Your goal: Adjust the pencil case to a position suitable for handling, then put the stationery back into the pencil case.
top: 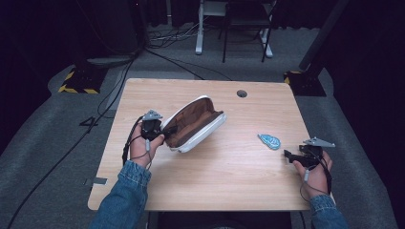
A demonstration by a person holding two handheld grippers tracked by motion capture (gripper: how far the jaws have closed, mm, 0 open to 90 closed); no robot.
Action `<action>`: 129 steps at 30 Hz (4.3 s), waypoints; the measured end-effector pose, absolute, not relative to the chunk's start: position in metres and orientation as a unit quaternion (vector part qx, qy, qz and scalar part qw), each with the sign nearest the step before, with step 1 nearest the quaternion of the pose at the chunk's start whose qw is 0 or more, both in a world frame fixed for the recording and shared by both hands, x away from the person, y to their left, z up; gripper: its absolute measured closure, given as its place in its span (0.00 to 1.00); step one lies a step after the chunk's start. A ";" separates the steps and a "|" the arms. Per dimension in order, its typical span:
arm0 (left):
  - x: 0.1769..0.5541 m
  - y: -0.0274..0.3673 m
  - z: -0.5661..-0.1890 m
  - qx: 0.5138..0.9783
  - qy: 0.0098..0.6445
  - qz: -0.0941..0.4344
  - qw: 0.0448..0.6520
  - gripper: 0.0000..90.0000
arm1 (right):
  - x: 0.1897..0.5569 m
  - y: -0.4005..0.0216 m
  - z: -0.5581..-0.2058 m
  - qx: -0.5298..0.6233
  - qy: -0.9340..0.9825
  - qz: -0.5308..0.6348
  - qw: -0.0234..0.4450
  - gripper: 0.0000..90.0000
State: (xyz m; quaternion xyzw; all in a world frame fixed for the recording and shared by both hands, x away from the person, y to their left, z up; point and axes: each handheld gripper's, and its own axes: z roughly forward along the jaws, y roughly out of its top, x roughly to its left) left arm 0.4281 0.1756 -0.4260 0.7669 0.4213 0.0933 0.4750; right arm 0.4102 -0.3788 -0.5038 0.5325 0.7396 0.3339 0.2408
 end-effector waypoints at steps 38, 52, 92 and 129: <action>0.409 0.123 -0.428 0.832 0.314 0.024 0.456 0.94 | 0.410 -0.379 -0.504 0.532 0.740 0.334 0.241 0.27; 0.402 0.100 -0.441 0.848 0.285 -0.009 0.446 0.94 | 0.410 -0.379 -0.504 0.532 0.740 0.334 0.241 0.27; 0.400 0.087 -0.468 0.876 0.267 -0.008 0.401 0.41 | 0.410 -0.379 -0.504 0.532 0.740 0.334 0.240 0.27; 0.379 0.116 -0.428 0.869 0.259 0.065 0.417 0.22 | 0.413 -0.378 -0.504 0.526 0.746 0.333 0.235 0.21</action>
